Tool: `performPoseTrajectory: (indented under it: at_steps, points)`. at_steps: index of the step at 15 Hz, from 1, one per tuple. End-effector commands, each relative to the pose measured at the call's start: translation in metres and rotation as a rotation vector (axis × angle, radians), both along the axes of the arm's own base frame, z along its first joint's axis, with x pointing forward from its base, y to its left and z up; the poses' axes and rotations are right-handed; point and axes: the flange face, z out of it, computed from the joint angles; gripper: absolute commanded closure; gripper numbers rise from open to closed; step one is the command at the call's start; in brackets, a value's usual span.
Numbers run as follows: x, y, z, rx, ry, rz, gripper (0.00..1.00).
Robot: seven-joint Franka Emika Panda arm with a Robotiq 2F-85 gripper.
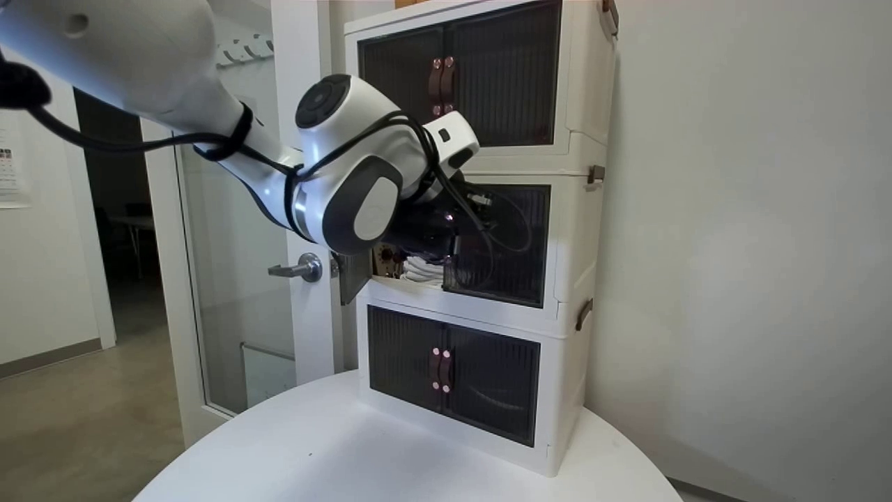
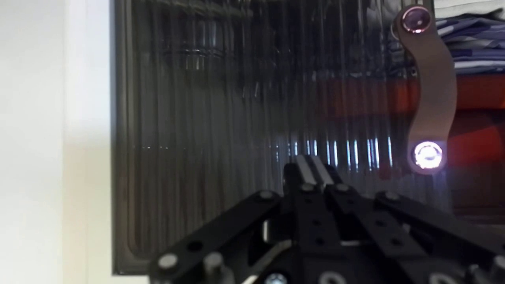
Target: Close the doors of the middle shelf
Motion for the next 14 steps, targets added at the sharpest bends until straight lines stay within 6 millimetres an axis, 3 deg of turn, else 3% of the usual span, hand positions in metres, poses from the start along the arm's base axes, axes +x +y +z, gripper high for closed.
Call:
performPoseTrajectory:
  at_steps: [1, 3, 4, 5, 8, 12, 14]
  points:
    - [0.009, 0.004, 0.006, 0.008, -0.021, -0.009, 1.0]
    - [0.004, 0.003, 0.013, 0.03, 0.034, 0.009, 1.0]
    - [-0.001, -0.003, 0.018, 0.035, 0.109, 0.024, 0.74]
    - [-0.004, -0.007, 0.02, 0.049, 0.162, 0.03, 0.73]
    - [-0.024, -0.032, 0.035, 0.051, 0.35, 0.033, 0.53]
    - [-0.051, -0.064, 0.072, -0.042, 0.592, 0.005, 0.23]
    - [-0.067, -0.06, 0.079, -0.06, 0.716, 0.06, 0.08]
